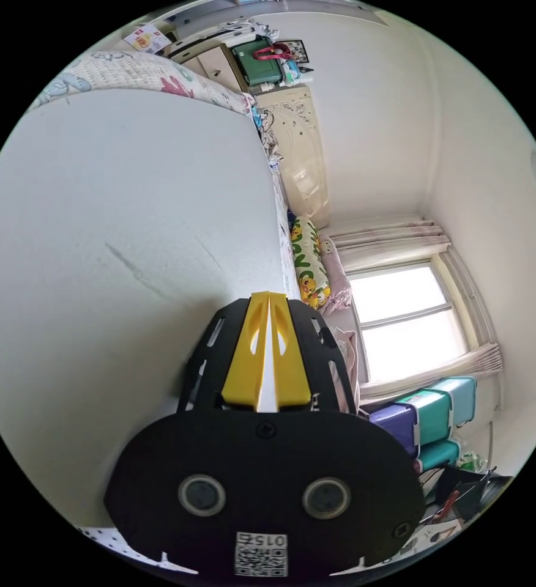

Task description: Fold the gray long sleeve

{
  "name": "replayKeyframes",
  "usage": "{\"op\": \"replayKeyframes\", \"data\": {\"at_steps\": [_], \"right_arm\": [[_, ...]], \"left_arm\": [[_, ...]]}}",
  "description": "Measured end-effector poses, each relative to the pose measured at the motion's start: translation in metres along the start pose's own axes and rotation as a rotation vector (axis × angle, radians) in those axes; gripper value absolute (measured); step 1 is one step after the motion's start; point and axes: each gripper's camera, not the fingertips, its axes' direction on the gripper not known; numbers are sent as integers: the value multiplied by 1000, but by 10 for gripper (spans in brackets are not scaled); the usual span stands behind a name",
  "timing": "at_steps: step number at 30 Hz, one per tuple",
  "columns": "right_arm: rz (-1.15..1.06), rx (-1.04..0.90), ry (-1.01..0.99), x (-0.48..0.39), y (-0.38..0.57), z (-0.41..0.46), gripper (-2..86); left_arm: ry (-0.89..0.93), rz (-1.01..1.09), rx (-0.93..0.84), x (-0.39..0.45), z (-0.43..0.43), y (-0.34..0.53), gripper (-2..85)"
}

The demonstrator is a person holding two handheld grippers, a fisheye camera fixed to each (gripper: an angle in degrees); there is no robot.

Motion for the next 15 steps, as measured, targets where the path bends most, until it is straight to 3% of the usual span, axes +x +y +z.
{"op": "replayKeyframes", "data": {"at_steps": [4, 7, 13, 15], "right_arm": [[19, -2, -6, 29, 0, -8, -8], [-10, 102, -58, 53, 2, -10, -7], [-32, 235, -451, 150, 17, 3, -9], [59, 188, -465, 193, 24, 13, -10]], "left_arm": [[-19, 47, -30, 5, 17, -26, -9], [18, 25, -11, 3, 29, -45, -9], [141, 89, 5, 36, 87, -84, -9], [178, 137, -18, 54, 115, -98, -9]]}}
